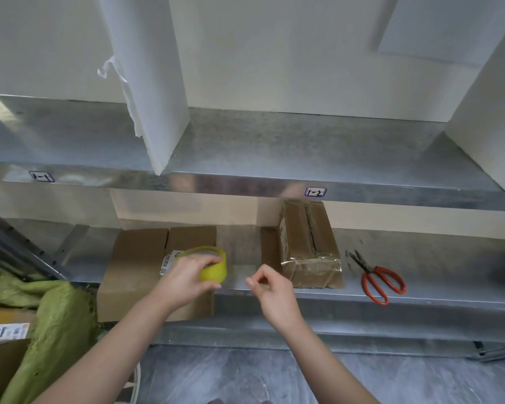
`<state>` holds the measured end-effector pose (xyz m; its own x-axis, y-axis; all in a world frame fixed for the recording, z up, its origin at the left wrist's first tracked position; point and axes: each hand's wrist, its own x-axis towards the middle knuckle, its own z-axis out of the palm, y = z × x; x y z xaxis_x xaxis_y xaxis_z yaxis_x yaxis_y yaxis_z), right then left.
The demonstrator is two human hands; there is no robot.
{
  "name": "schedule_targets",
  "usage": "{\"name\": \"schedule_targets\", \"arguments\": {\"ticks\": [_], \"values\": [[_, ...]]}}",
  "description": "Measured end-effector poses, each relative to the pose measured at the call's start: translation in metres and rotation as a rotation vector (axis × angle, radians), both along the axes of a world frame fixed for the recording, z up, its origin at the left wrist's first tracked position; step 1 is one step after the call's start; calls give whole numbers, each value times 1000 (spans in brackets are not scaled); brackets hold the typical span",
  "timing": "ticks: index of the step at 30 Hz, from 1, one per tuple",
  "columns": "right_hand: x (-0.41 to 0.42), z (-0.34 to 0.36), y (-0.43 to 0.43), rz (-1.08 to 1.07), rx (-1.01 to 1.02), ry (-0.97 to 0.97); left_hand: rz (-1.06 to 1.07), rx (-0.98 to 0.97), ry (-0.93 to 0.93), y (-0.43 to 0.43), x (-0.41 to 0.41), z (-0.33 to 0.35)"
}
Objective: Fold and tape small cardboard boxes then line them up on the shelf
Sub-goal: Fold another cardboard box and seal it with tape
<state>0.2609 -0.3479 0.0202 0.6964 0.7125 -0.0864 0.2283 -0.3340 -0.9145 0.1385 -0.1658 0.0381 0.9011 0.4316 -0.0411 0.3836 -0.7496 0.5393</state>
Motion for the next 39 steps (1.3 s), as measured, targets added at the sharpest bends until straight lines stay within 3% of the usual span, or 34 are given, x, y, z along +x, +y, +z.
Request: {"name": "schedule_targets", "arguments": {"ticks": [2,7,12,18,27,33,39], "values": [[-6,-2,5,-28,43,28,39,52,-11,10,4,-2],[3,-22,30,-239,21,311,60,55,37,19,15,-26],[12,-45,48,-321,-102,305,71,19,107,22,23,-55],[22,-65,48,-197,-490,-5,67,28,107,23,19,-87],[32,-92,61,-37,-745,-267,33,128,102,26,14,-105],[33,-93,62,-24,-752,-281,-42,215,221,26,14,-105],[0,-55,33,141,-508,-555,-85,371,189,16,14,-81]]}}
